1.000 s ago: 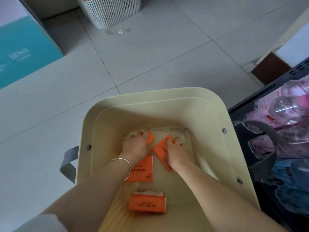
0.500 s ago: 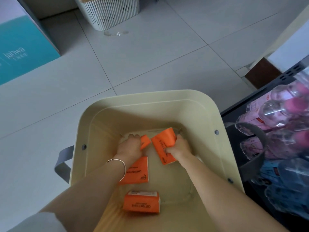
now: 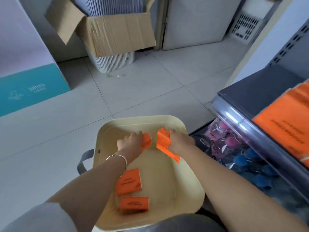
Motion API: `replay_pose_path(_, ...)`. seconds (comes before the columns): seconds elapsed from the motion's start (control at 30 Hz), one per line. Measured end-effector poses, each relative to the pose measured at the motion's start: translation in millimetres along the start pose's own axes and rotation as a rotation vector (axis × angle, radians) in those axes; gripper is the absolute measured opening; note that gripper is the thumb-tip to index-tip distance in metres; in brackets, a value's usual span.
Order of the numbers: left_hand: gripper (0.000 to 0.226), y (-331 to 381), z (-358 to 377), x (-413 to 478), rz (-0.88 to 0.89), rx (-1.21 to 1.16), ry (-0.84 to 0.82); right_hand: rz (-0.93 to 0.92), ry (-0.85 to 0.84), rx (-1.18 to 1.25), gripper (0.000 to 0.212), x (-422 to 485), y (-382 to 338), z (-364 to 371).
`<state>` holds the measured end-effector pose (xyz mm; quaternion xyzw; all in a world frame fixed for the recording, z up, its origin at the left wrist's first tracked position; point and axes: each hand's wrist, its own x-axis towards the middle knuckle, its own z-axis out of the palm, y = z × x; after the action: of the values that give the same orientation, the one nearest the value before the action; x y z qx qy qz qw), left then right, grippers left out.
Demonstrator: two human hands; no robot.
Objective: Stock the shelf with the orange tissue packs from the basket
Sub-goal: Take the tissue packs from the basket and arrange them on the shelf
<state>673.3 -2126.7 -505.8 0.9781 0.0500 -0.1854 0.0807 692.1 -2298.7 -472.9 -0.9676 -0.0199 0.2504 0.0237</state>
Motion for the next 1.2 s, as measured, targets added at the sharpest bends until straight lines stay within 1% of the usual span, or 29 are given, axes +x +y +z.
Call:
replay_pose_path(0.2,0.032,25,-75,-63,0.125,-0.061,0.184,0.023,0.251,0.065,0.044,-96,13,-66)
replay_pose_path(0.33,0.037,47,-123,-116,0.247,-0.129,0.307,0.058,0.439,0.091,0.043,-166,28,-107)
replay_pose_path(0.4,0.036,59,-143,-143,0.312,-0.129,0.395,0.094,0.542,0.127,0.042,-201,41,-123)
replay_pose_path(0.5,0.036,83,-171,-183,0.405,-0.147,0.505,0.167,0.685,0.149,0.041,-250,66,-137)
replay_pose_path(0.63,0.043,121,-202,-237,0.525,-0.171,0.616,0.283,0.837,0.171,0.044,-309,101,-147)
replay_pose_path(0.77,0.040,162,-218,-281,0.646,-0.160,0.703,0.377,0.978,0.160,0.043,-360,137,-146)
replay_pose_path(0.93,0.044,214,-218,-313,0.787,-0.149,0.724,0.513,1.066,0.166,0.051,-415,190,-132)
replay_pose_path(1.2,0.045,318,-195,-358,1.029,-0.061,0.672,0.810,1.067,0.251,0.048,-484,286,-88)
